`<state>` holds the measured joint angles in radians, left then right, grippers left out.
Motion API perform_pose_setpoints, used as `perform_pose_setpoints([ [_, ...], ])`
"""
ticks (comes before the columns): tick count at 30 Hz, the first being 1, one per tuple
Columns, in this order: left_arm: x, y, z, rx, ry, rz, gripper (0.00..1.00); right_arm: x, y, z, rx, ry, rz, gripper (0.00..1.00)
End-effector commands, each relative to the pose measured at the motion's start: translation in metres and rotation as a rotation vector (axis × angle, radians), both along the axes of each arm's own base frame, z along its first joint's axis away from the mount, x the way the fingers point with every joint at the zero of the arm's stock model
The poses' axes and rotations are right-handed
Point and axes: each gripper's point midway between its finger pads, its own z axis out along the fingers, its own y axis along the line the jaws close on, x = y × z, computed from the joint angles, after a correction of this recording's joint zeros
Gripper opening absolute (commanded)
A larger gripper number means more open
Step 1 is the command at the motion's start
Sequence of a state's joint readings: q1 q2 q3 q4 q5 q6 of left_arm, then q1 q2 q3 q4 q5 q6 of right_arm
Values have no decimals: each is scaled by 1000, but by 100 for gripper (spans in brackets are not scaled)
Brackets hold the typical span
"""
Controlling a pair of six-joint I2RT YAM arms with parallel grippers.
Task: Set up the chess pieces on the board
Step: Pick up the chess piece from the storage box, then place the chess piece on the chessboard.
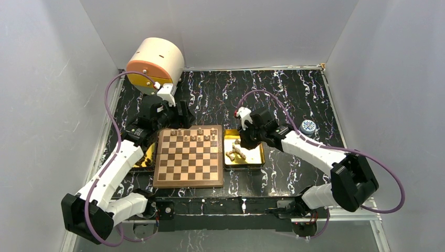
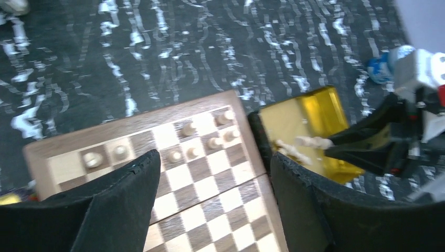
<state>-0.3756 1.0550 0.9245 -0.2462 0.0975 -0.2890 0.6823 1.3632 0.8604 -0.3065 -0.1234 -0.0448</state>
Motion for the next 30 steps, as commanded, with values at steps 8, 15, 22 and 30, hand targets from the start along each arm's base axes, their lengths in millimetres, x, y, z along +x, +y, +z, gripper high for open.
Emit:
perform_pose_setpoints([
  [8, -16, -80, 32, -361, 162, -291, 60, -3, 64, 108, 492, -117, 107, 12],
  [15, -26, -105, 26, -412, 215, -414, 60, 2, 63, 118, 491, -135, 87, 12],
  [22, -42, -149, 26, -411, 235, -534, 62, -2, 60, 113, 491, -128, 81, 13],
  [30, -39, -169, 21, -428, 287, -542, 58, -5, 42, 101, 471, -169, 15, 12],
])
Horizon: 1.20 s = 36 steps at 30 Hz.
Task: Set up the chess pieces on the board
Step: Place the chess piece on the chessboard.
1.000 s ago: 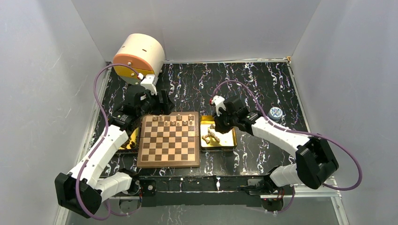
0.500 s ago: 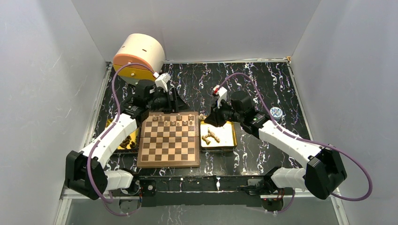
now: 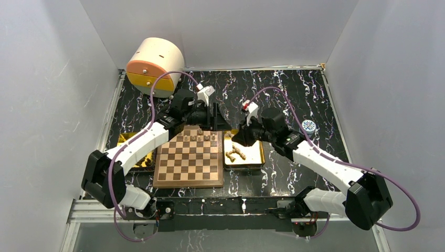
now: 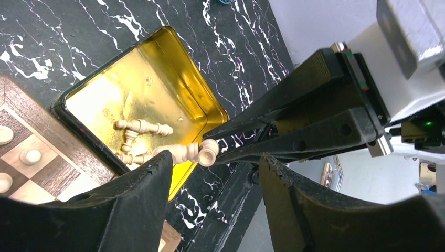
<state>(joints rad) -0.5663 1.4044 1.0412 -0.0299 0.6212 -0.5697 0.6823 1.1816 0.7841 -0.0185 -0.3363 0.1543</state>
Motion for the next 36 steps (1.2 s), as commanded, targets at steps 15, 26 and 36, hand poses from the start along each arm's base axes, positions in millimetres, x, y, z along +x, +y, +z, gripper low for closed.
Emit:
perform_pose_setpoints([
  [15, -6, -37, 13, -50, 54, -73, 56, -3, -13, 19, 91, -77, -76, 11],
  [26, -12, -40, 4, 8, 73, -104, 53, -5, -11, 22, 118, -76, -68, 10],
  [36, -14, -33, -2, 66, 74, -109, 48, -1, -15, 22, 111, -85, -103, 10],
])
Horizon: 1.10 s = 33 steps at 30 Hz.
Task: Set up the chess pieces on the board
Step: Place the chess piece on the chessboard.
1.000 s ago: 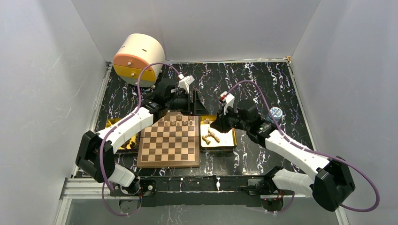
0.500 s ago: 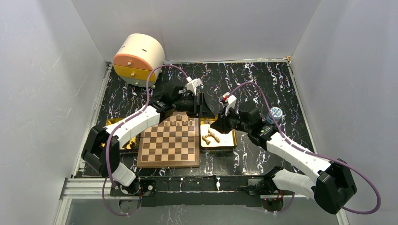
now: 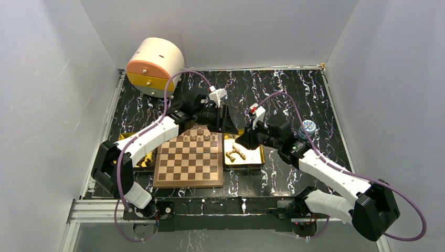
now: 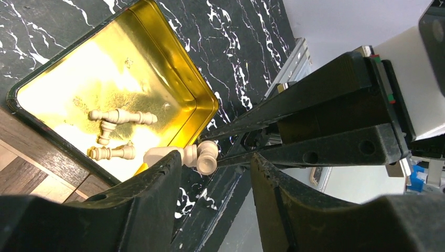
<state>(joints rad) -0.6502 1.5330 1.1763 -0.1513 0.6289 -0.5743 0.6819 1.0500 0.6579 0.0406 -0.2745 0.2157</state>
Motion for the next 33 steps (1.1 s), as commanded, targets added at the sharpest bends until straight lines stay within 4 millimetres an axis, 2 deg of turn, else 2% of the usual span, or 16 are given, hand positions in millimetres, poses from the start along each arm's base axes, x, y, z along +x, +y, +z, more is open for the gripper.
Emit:
perform_pose_setpoints([
  [1, 0, -1, 9, 4, -23, -23, 48, 9, 2, 25, 63, -71, -26, 10],
  [8, -3, -2, 7, -1, 3, -32, 39, 8, 3, 24, 63, -68, -25, 10],
  [19, -2, -5, 10, -21, 5, -25, 31, 5, 5, 19, 65, -47, -5, 10],
  [21, -1, -5, 12, -27, 3, -21, 27, 4, 5, 17, 65, -43, -3, 10],
  [24, 0, -5, 13, -28, -3, -17, 14, 3, 5, 14, 61, -36, 3, 10],
  [27, 3, -3, 13, -14, -15, 9, 5, 2, 4, 8, 49, -24, 1, 11],
  [33, 15, 7, 13, 57, -72, 71, 0, -2, 0, -4, 30, -4, -4, 11],
])
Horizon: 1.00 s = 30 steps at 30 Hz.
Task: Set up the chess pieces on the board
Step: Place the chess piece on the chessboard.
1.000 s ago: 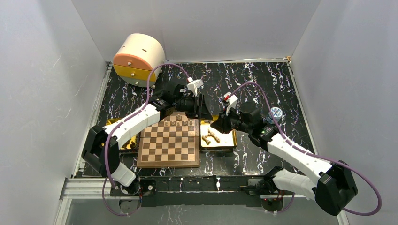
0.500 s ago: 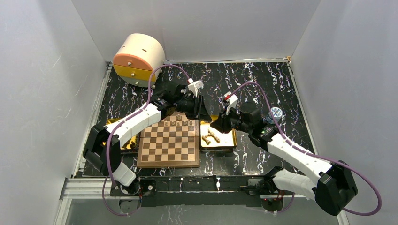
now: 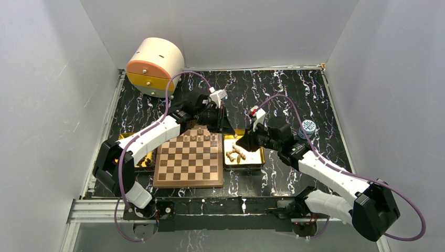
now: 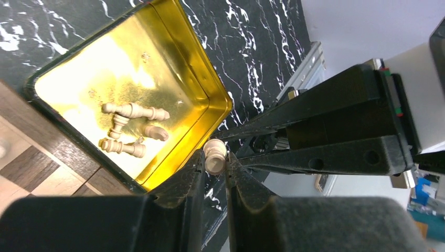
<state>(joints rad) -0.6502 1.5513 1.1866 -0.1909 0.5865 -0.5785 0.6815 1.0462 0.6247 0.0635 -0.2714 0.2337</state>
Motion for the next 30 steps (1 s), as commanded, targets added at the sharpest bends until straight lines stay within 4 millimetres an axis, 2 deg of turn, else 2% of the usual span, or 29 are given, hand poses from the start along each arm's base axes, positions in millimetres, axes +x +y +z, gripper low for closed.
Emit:
perform_pose_setpoints([
  [1, 13, 5, 25, 21, -109, 43, 0, 0, 1, 2, 22, -18, 3, 11],
  [5, 23, 16, 27, 78, -160, 98, 0, -1, -2, -7, 7, -1, -7, 11],
  [8, 37, 37, 25, 180, -229, 172, 0, -1, -5, -11, -5, 10, -19, 11],
  [12, 65, 84, 23, 349, -312, 307, 3, -1, -6, -11, -12, 8, -28, 11],
  [14, 78, 109, 22, 416, -335, 370, 0, 0, -7, -9, -8, 1, -31, 11],
  [19, 104, 185, 10, 570, -336, 574, 0, -2, -6, -2, 17, -22, -20, 12],
  [25, 110, 259, -12, 756, -305, 724, 0, -8, -2, -3, 30, -8, 12, 12],
  [28, 109, 284, -16, 799, -304, 779, 0, -9, -2, -5, 29, -2, 20, 12],
  [30, 109, 293, -21, 797, -291, 808, 0, -10, -2, -5, 27, -8, 23, 13],
])
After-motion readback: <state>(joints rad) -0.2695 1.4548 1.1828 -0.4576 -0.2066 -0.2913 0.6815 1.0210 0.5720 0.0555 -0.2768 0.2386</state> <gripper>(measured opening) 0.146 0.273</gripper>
